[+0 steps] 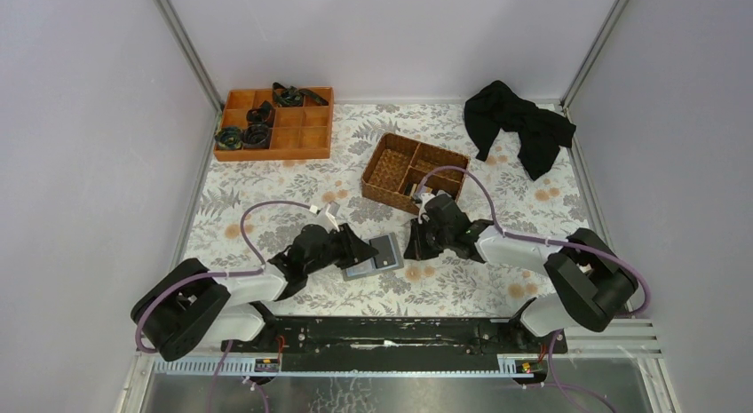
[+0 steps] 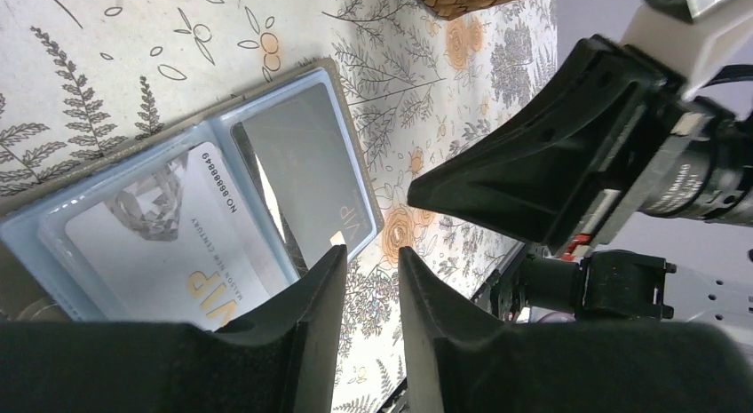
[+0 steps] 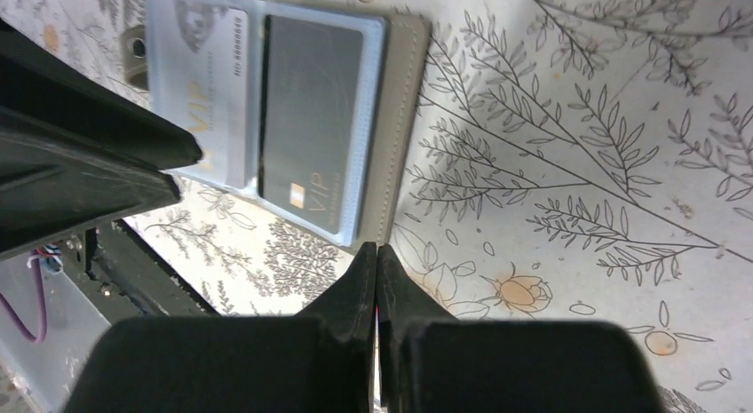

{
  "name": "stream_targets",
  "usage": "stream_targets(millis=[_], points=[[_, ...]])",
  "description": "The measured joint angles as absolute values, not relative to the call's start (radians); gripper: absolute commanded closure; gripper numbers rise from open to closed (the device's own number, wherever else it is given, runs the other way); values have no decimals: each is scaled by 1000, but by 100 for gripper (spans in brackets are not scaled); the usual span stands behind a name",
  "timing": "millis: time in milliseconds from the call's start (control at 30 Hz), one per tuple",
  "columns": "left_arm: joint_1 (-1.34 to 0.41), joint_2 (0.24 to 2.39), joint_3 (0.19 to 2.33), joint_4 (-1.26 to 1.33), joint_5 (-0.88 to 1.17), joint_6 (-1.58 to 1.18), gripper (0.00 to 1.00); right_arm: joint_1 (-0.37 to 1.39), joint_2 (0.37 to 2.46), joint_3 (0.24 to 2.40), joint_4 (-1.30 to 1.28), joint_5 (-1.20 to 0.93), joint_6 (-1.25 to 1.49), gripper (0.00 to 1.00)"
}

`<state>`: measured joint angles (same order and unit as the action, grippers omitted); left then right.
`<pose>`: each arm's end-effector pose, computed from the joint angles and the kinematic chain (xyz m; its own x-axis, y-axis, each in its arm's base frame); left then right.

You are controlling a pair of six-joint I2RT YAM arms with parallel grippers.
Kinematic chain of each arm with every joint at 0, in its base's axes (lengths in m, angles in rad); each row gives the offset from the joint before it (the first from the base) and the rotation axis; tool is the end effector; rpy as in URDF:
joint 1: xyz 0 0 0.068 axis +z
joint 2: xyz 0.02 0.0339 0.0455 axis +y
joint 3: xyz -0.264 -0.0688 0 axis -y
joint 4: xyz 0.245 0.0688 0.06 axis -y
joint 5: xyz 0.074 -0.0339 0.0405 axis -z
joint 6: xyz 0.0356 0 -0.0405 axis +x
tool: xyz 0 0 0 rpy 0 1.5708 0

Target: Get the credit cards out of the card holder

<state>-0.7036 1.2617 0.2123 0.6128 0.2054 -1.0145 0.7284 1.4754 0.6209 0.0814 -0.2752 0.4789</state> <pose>0.1573 -0.1429 0.1364 -0.8278 -0.3879 -0.4053 0.1350 0.5634 -0.8151 0.2014 0.1926 0.1553 -0.8246 -0.1413 -0.5478 -0.4572 0.7367 0.4982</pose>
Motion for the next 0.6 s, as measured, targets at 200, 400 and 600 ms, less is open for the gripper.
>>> stream_targets(millis=[200,400,600], points=[[-704,1275,212,627,205,-1016,63,728,1452,699,46,-268,453,100],[-704,1316,210,652,202,-1032,60,728,1561,784,72,-270,441,100],[-704,1360,210,654,181,-1034,60,728,1645,779,89,-279,442,100]])
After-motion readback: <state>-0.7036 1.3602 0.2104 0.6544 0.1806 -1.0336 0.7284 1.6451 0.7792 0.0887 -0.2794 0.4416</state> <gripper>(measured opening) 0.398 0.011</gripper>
